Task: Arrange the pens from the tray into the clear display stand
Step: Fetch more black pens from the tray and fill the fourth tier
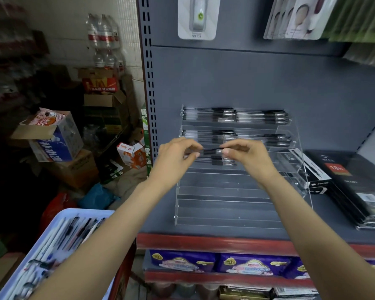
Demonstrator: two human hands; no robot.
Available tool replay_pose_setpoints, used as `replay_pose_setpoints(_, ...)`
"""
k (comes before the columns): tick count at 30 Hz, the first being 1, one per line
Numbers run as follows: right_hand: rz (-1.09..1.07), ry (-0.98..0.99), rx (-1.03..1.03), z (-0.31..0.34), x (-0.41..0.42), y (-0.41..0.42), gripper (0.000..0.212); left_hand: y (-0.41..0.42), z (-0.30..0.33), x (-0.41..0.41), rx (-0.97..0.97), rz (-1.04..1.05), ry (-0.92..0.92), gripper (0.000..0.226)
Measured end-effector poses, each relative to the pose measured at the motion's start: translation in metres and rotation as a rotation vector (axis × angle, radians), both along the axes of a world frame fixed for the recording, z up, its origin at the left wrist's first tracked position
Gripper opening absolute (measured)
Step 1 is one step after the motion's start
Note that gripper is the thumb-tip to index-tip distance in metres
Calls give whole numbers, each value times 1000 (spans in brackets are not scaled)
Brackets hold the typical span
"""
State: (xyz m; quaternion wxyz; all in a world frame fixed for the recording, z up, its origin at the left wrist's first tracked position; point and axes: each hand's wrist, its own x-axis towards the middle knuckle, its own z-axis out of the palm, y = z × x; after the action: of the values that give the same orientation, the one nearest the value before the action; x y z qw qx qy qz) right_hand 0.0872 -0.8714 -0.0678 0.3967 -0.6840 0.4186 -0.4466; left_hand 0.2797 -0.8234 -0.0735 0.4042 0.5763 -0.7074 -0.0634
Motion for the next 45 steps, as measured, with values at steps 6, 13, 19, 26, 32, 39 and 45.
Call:
replay_pose_setpoints(6, -184, 105, -21, -5, -27, -9, 12, -4, -17, 22, 208, 209, 116, 64)
replay_pose_setpoints(13, -228, 391, -112, -8, -16, -12, 13, -4, -22, 24, 341, 100, 245, 49)
replay_pose_setpoints(19, -163, 558, -96, -7, -8, -13, 15, -3, -24, 24, 314, 122, 268, 49)
replay_pose_setpoints(26, -60, 670, -80, -3, -9, -5, 18, 0, -24, 21, 259, 133, 312, 44)
replay_pose_setpoints(32, -127, 555, -203, -6, 13, 10, 19, 17, -23, 33, 197, 105, 342, 33)
replay_pose_setpoints(39, 16, 493, -198, -18, 94, 67, 20, 71, -33, 90, 190, 112, 379, 15)
replay_pose_setpoints(45, 165, 526, -72, -63, 201, 146, 21, 150, -83, 182, 360, 187, 312, 14)
